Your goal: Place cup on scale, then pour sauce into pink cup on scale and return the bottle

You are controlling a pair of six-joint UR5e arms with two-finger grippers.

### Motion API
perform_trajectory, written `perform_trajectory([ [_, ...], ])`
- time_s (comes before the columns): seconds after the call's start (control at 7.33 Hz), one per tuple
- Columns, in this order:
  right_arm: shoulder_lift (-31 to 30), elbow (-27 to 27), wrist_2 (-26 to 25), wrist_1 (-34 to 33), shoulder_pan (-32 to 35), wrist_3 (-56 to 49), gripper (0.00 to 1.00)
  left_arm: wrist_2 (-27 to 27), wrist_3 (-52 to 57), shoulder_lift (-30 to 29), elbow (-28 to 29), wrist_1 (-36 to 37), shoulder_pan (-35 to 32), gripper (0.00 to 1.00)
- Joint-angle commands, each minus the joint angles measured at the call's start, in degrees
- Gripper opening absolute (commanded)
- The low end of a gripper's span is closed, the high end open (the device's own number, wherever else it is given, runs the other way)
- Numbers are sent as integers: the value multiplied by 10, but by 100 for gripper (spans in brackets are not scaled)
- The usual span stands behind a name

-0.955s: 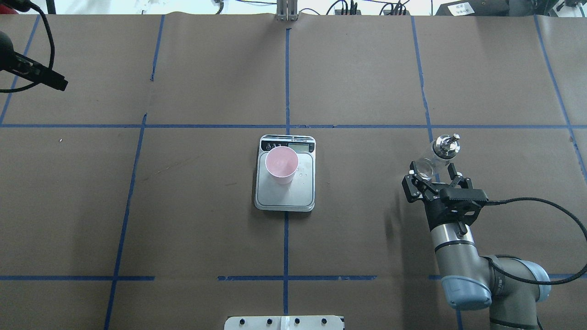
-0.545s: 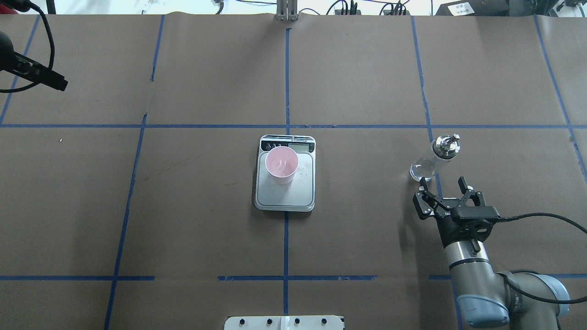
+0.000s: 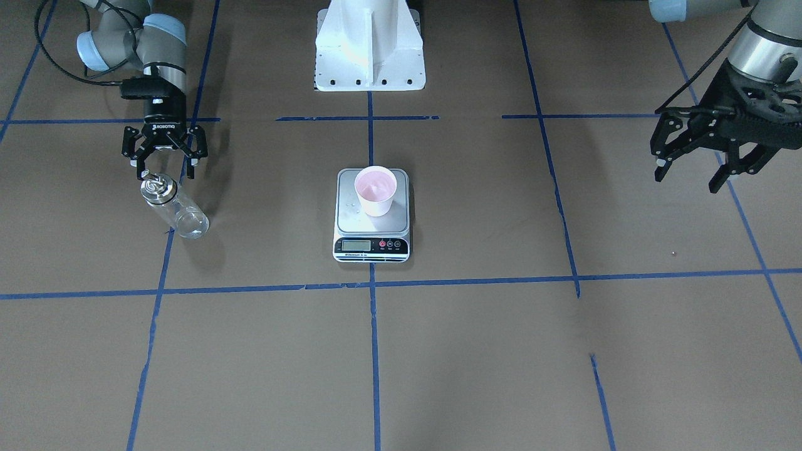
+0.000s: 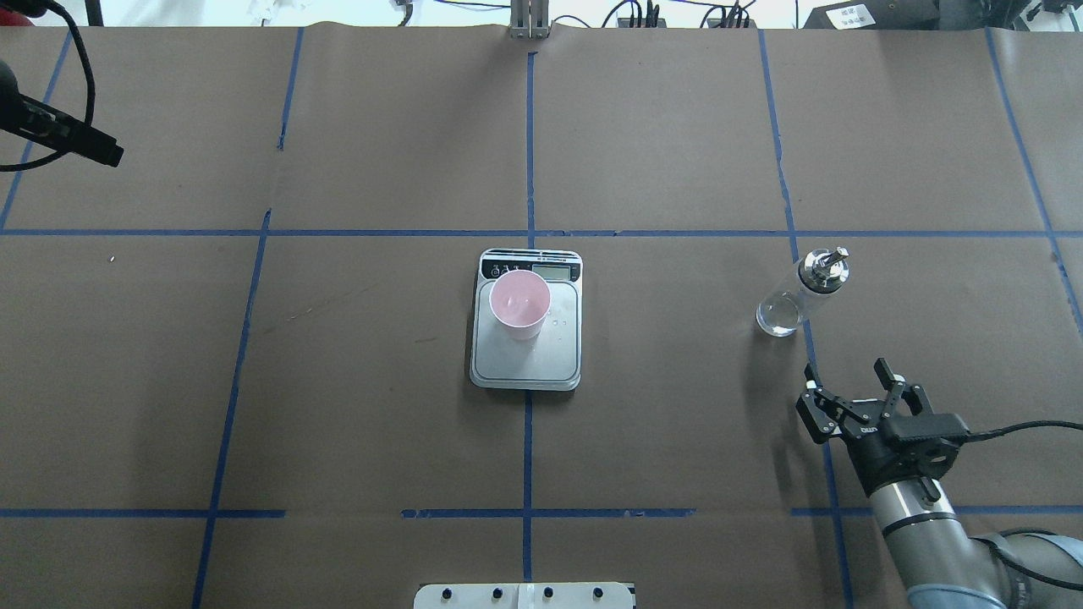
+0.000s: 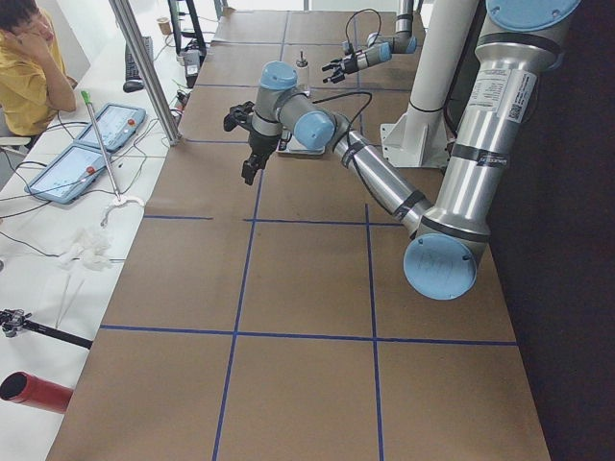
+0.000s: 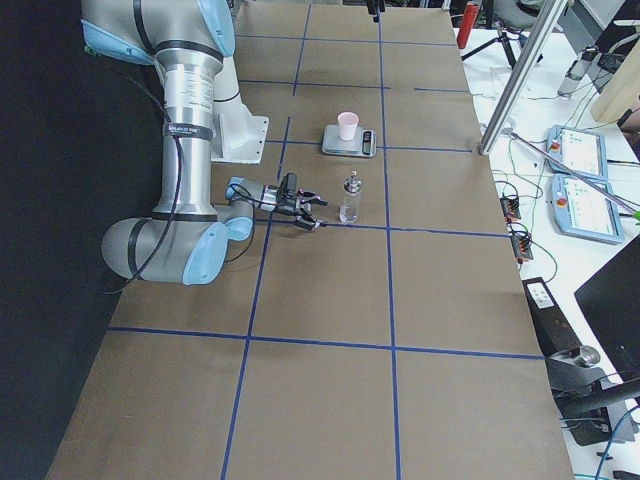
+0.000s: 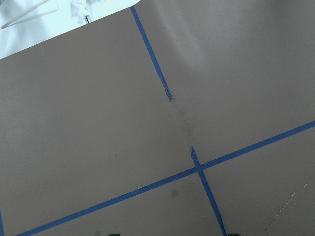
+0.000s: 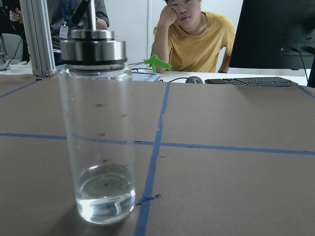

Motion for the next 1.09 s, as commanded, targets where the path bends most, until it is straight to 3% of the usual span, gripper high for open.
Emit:
perform_trajectory([
  [0.0, -40, 0, 7, 41, -6, -2, 100, 0, -1, 2, -3, 0, 0, 80],
  [0.27, -108, -6, 48, 158, -7, -5, 100, 0, -1, 3, -2, 0, 0, 80],
  [0.55, -130, -48, 58, 207, -4, -6, 100, -1, 0, 3, 3, 1, 1, 80],
  [0.68, -148, -82, 92, 254, 1, -6, 100, -1, 5, 3, 11, 0, 1, 80],
  [0.82, -148, -136, 152, 316, 44, -23, 100, -2, 7, 3, 16, 0, 1, 80],
  [0.95, -140, -161, 239, 379, 128, -100, 100, -4, 7, 3, 22, -2, 2, 80],
])
